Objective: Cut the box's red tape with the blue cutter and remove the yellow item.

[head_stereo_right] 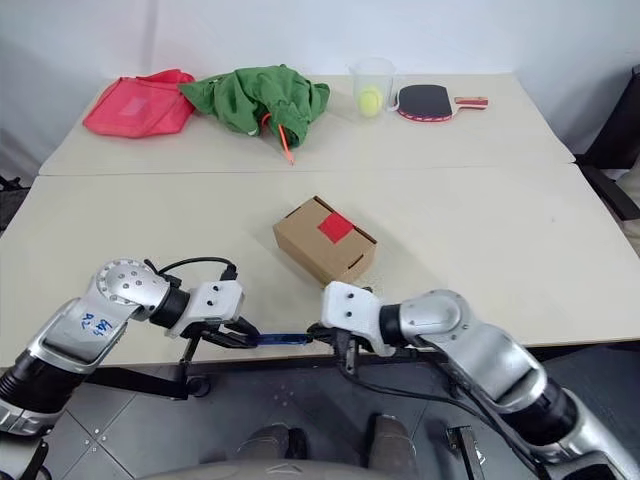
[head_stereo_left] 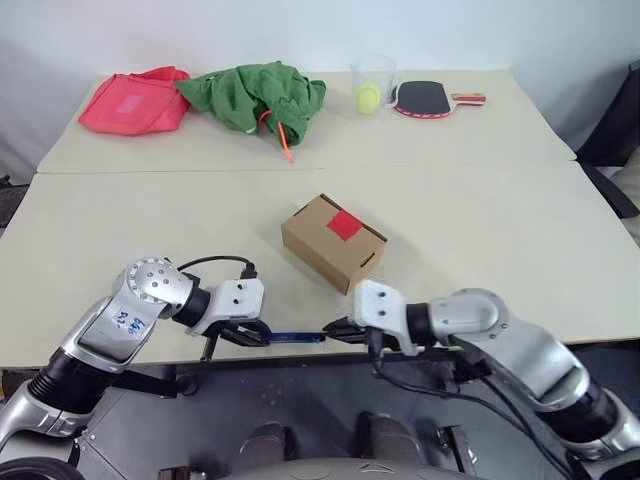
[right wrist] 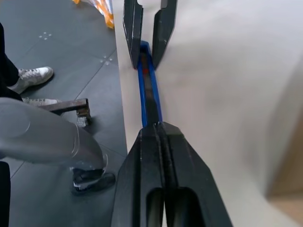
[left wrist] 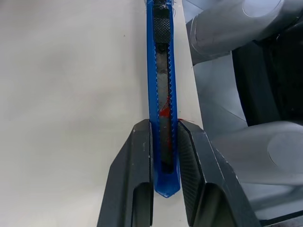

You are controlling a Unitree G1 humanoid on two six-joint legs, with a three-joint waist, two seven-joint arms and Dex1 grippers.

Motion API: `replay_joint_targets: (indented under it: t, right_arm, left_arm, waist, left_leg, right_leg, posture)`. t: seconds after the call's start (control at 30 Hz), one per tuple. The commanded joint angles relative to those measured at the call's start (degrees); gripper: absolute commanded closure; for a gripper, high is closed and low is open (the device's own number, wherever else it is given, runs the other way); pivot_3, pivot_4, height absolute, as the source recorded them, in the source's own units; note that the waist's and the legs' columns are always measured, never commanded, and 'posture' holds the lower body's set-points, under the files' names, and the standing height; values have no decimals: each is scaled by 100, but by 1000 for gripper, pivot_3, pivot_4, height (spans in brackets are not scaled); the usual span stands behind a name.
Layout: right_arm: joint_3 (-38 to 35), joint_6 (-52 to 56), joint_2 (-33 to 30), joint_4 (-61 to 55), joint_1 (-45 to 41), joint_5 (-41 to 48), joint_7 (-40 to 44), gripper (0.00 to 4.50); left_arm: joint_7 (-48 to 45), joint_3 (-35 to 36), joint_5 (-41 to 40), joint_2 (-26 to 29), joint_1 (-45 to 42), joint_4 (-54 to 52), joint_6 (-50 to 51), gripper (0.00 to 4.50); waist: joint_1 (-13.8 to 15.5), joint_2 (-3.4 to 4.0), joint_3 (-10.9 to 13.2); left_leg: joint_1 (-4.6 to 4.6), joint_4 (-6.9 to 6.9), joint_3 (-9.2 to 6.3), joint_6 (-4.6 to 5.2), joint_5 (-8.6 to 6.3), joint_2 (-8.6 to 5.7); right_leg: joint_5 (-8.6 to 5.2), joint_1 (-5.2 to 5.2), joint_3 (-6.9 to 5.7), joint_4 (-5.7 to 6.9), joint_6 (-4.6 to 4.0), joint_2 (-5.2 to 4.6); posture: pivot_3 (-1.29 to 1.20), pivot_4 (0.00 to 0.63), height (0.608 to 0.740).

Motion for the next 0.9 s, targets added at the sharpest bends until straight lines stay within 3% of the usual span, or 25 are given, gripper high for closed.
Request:
replay_joint_targets:
  t: [0.03,0.5,0.9]
  right_arm:
    - [119,-150,100,66,-115,-252,-7,4464]
    - [440,-606,146,432,37,-800,375,4464]
    - [612,-891,615,853,-46,-1159,397,4464]
  left_arm:
    - [-18,-158,77,109,196,-86,127,4106]
    - [-32,-334,97,4,-5,12,298,4106]
    - [-48,-375,35,-20,-104,-73,474,4106]
  waist:
    - [5,0,0]
    - [5,-1,-2]
    - [12,-2,-3]
  left_leg:
    - [0,0,0,0,0,-1]
    - [1,0,1,0,0,-1]
    - [1,5,0,0,0,-2]
  right_leg:
    - [0,0,0,0,0,0]
    - [0,0,0,1,0,0]
    - [0,2,0,6,0,0]
  posture:
    - [0,150,740]
    - [0,150,740]
    - [0,150,740]
